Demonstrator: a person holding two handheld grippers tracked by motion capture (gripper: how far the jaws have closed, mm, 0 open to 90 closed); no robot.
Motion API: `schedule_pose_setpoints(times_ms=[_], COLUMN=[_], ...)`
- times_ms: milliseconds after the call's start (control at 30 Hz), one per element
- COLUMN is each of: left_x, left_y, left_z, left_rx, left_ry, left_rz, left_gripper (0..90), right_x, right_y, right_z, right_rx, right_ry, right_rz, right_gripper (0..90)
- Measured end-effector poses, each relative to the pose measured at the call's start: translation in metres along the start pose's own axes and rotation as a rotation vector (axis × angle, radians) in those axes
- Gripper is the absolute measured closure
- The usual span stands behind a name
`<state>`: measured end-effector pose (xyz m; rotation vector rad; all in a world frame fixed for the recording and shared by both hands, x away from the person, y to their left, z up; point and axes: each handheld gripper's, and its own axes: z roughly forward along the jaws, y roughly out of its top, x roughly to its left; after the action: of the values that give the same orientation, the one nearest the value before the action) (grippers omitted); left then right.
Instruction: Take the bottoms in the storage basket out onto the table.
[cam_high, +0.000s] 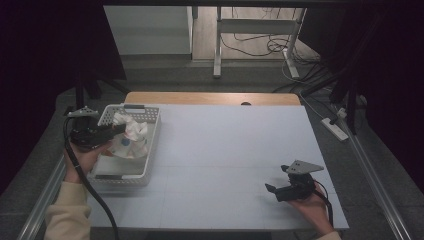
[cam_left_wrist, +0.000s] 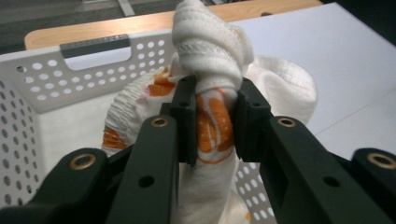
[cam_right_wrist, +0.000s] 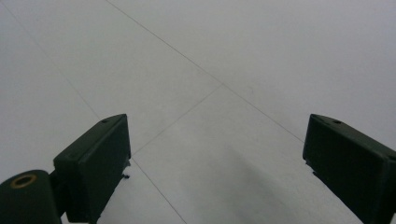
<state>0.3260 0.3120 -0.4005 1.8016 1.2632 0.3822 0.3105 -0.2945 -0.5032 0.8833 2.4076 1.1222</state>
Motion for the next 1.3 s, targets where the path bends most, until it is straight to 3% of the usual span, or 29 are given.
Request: schedule_pose_setpoints(times_ms=[733,1300], left_x=[-0.006,-0.014], left_y=[0.004,0.007], left_z=[-0.014,-0.020], left_rx=[-0.116,-0.160], left_ry=[-0.037,-0.055], left_rz=[0.000,0.016], left_gripper=[73.3,73.2], right_x=[0.000,0.000], right_y=[0.000,0.000], right_z=[0.000,0.000], right_rx=[-0.002,0.000], right_ry=[-0.002,-0.001], right_rz=[0.003,0.002], right_gripper=[7.7,7.7])
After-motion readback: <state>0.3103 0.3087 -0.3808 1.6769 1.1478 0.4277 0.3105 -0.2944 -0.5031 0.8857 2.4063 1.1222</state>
